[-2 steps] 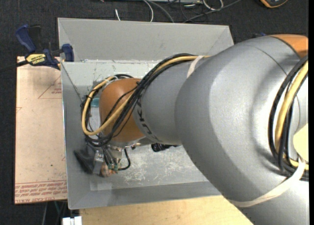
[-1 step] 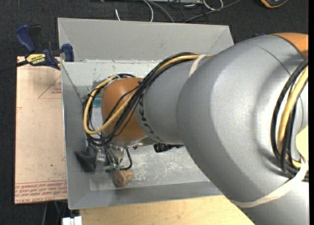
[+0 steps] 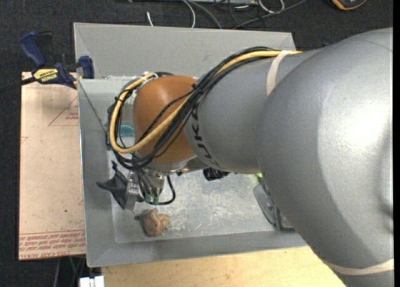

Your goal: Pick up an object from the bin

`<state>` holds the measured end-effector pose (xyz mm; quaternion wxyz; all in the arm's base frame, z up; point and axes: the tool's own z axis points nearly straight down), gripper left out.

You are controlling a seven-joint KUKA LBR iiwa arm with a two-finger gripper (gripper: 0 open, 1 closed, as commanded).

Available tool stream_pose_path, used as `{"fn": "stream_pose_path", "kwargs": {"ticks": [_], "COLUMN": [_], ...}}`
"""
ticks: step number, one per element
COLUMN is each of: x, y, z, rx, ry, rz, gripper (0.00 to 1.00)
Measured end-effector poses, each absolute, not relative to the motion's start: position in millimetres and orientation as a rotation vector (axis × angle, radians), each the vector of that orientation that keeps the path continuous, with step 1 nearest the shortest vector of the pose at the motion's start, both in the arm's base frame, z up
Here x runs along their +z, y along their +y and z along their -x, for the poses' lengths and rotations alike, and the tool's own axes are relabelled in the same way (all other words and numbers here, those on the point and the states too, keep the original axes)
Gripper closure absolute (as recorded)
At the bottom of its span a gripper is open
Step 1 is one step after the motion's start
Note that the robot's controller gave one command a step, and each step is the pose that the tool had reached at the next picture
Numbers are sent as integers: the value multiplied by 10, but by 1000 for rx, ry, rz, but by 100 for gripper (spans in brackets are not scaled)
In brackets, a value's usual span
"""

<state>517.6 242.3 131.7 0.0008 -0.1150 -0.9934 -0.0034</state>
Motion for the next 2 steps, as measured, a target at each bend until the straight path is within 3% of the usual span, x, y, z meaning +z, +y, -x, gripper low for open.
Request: {"fn": "stream_pose_path", "kwargs": {"ticks": [1,2], "x": [1566,1999], "y": [2413,2341], "z": [-5169,-5173], "rx": [-17,-10], "ry": [-3126,-3121], "rz": [360,321], "gripper": [100,100]}}
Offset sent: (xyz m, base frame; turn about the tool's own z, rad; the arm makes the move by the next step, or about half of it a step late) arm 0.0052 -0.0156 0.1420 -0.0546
